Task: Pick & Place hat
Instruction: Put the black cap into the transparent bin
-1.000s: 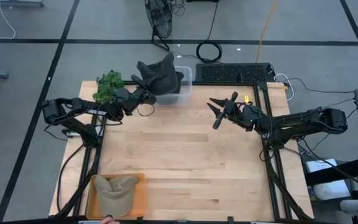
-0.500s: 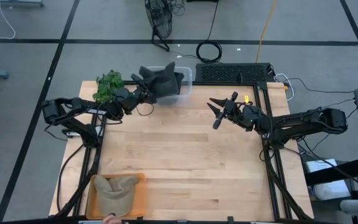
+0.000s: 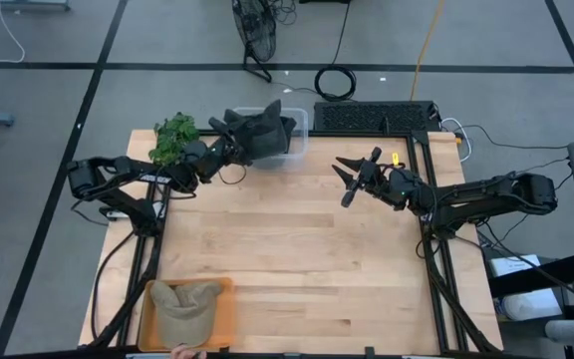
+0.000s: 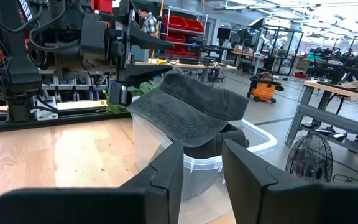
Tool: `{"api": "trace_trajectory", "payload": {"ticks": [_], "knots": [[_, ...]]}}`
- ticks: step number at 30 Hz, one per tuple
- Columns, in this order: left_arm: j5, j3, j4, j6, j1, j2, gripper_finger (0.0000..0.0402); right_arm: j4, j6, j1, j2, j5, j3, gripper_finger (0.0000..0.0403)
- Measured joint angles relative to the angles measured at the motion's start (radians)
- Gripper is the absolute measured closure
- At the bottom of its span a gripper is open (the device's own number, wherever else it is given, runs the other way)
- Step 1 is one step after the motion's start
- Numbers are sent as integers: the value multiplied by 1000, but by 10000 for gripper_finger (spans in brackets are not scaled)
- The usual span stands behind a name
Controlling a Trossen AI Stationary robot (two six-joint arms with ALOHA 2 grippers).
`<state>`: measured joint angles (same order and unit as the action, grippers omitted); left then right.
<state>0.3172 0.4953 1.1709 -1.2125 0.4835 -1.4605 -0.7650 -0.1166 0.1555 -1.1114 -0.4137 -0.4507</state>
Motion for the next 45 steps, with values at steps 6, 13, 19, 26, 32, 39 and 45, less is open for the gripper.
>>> {"api": "trace_trajectory", "payload": {"ticks": [6,13,19,26,32,39,45], "knots": [[32,0,-1,186,-13,33,229,13,0,0,0,-1,0,314],[73,0,-81,334,-32,150,243,14,0,0,0,-2,0,314],[108,0,-253,318,-34,246,255,15,0,0,0,-2,0,314],[36,0,-298,706,-33,397,288,15,0,0,0,-3,0,314],[-561,188,-919,1039,54,547,320,16,0,0,0,-3,0,314],[-616,331,-1194,936,113,554,355,16,0,0,0,-3,0,314],[-551,280,-1146,938,138,480,375,16,-1,2,0,-3,0,314]]}}
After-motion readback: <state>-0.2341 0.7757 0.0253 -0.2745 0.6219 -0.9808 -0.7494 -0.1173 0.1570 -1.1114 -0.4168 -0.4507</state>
